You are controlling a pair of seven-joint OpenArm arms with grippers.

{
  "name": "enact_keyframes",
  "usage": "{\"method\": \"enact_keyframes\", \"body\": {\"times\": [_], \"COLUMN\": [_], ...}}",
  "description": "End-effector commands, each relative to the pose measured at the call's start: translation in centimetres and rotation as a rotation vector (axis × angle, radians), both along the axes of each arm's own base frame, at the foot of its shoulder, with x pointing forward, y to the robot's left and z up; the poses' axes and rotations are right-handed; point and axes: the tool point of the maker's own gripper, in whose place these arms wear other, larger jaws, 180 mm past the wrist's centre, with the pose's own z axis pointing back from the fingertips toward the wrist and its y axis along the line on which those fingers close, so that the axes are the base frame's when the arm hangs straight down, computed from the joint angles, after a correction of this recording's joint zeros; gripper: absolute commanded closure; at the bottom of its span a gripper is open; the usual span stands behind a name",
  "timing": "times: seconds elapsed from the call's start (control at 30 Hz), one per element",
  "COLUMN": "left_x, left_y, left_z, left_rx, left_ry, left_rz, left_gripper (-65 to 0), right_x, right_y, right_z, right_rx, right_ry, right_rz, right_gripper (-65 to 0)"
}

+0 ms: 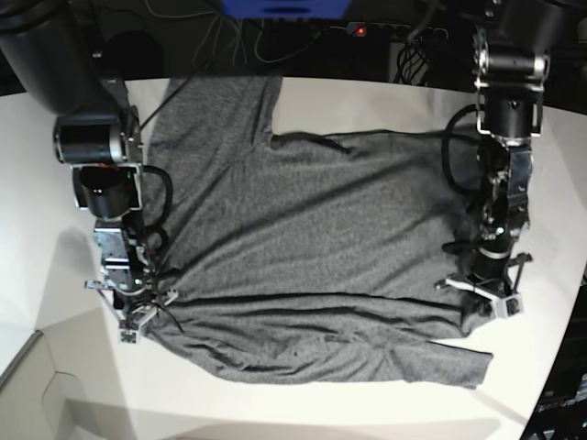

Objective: Layout the t-shirt on the table in an organized manner, then fold the t-shirt properly
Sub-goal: 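Release the left gripper and move it down to the shirt's side edge, then grasp the side edge with the left gripper and pull it toward the hem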

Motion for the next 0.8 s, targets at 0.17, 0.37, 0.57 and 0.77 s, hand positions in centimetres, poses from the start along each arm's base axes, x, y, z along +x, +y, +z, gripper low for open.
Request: {"method": "enact_keyframes", "body": {"times": [0.17,0.37,0.57,0.77], "left_x": [-2.4,-5.0,-5.0,-5.0], "left_y": [-2.1,-4.6,-4.5,-3.6], "left_z": [2.1,0.1,-0.1,0.2], "left_rx": [0.024,0.031,0.031,0.051], "left_ry": [-0.080,-0.034,-0.028,-0.028], "left_rz": [-0.066,-0.139,-0.138,-0.134], "left_gripper": [-0.1,-0.1,-0.3,-0.6], "right_x": [1.1,1.1,1.1,1.1], "right_y": [-0.5,-0.5,-0.4,-0.4], "right_z": [1.6,1.6,1.5,1.5], "right_rx": [-0.009,-0.009,-0.008,-0.008], "right_ry": [-0.032,-0.032,-0.032,-0.032], "right_rz": [-0.014,-0.014,-0.013,-0.013], "right_gripper": [-0.8,-0.8,-0.8,-0.8]}}
